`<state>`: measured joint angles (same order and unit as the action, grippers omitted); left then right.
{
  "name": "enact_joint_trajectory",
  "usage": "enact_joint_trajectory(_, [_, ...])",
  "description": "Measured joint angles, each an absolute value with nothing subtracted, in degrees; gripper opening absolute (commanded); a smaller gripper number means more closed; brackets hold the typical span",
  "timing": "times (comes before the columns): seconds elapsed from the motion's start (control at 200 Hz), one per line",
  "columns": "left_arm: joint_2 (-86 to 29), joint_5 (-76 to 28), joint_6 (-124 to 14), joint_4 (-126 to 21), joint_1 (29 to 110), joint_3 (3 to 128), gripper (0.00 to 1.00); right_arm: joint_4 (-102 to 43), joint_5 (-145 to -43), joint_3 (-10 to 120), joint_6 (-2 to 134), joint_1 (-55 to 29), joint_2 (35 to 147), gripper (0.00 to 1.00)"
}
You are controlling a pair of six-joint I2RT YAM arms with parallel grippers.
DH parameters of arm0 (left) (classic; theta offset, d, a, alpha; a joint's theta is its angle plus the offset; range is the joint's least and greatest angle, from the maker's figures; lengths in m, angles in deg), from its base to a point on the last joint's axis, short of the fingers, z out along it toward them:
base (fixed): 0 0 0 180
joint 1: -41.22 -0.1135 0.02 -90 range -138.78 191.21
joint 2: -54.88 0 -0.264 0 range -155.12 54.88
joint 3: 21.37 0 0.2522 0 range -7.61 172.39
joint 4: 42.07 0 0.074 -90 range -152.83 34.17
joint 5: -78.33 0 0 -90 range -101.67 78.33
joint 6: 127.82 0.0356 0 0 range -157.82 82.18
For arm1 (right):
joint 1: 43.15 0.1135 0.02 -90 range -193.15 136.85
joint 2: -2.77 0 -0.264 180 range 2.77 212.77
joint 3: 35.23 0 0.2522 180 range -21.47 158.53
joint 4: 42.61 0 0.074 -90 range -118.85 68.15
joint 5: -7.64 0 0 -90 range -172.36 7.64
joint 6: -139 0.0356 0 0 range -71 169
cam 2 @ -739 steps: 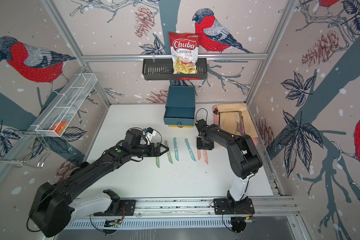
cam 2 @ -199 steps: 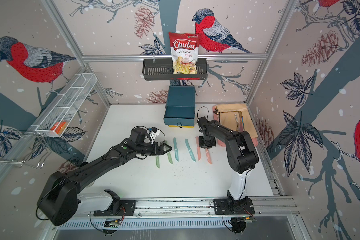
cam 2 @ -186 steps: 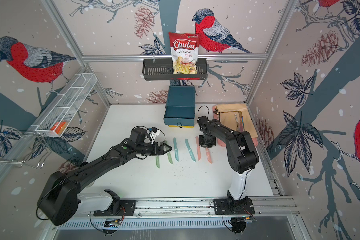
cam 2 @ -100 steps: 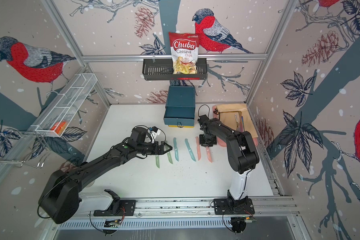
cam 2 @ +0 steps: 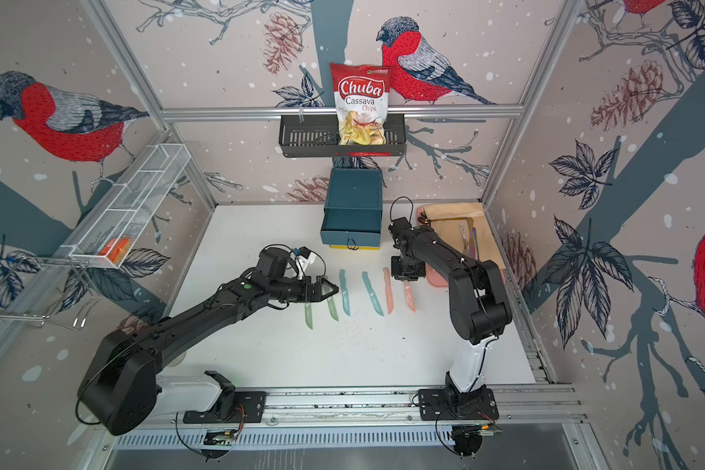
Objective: Place the fruit knives into the drawer by color
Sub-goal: Pick up the fruit knife from the center of the board, then place the fruit knife in the storage box.
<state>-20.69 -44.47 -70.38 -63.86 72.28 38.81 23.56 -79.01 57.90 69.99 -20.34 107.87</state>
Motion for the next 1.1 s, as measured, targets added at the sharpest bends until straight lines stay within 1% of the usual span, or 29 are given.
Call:
enact_joint_trajectory(0.16, [-21.4, -44.5, -70.2, -63.9, 72.3, 40.1, 0.97, 25.4, -79.0, 60.9, 70.4, -20.4, 106.3, 0.0])
enact_joint_trajectory(0.73, [-22.8, -45.0, -67.8, -64.8, 71.1, 44.6, 0.97, 34.3, -78.3, 78.7, 73.2, -20.3, 104.7, 0.0])
enact_joint_trajectory(0.986, [-22.9, -45.1, -67.7, -65.6, 70.7, 45.5, 0.97, 38.4, -78.2, 89.9, 75.0, -20.1, 106.0, 0.0])
enact_joint_trajectory(1.101, [-23.1, -45.1, -67.6, -65.6, 70.6, 46.0, 0.97, 39.4, -79.9, 95.0, 76.5, -19.7, 106.9, 0.0])
